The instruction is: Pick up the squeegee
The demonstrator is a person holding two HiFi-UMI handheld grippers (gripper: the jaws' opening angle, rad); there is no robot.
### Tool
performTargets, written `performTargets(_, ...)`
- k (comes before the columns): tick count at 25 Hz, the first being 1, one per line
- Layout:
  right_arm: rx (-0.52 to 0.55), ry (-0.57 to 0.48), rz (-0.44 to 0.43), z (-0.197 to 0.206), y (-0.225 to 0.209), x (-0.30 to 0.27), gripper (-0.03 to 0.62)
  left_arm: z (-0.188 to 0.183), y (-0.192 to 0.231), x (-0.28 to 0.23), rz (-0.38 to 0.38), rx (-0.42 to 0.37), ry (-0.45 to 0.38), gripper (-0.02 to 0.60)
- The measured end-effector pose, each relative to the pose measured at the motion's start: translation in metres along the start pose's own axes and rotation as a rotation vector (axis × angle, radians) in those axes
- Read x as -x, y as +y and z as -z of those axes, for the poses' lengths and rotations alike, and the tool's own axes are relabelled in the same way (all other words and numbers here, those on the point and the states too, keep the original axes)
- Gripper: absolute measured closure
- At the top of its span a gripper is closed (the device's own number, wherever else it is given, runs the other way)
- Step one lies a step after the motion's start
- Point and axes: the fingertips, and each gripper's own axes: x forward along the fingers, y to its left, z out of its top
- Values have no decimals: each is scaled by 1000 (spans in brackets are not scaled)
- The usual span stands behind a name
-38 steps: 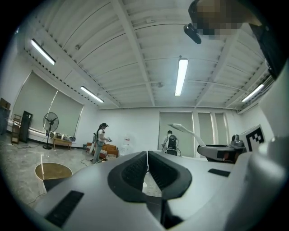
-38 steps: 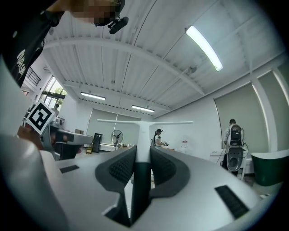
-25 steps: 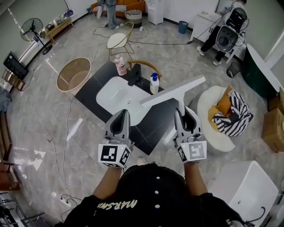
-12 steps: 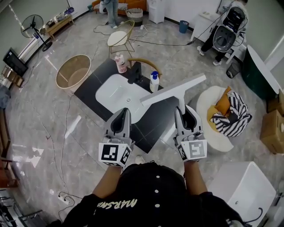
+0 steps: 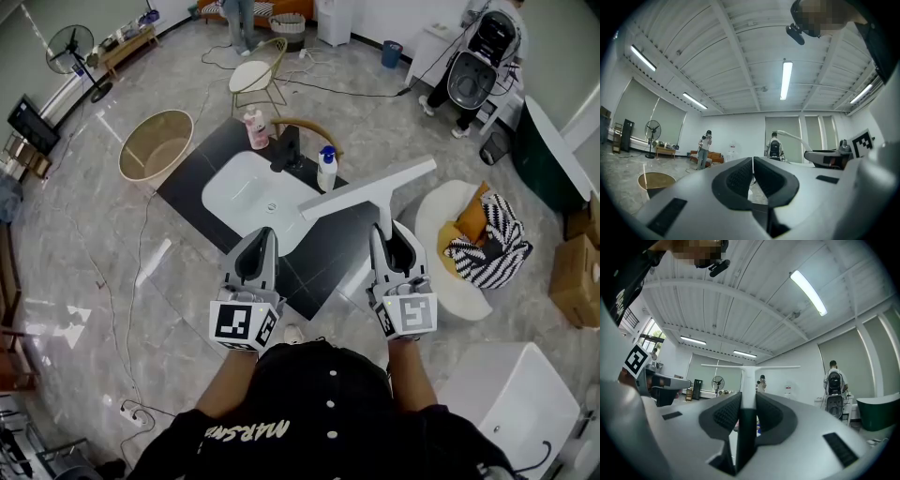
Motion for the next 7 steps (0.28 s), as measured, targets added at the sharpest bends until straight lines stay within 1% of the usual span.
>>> performTargets(7,3,-17,0,-8,-1,1,511,1,-3,1,0,-2,5,563)
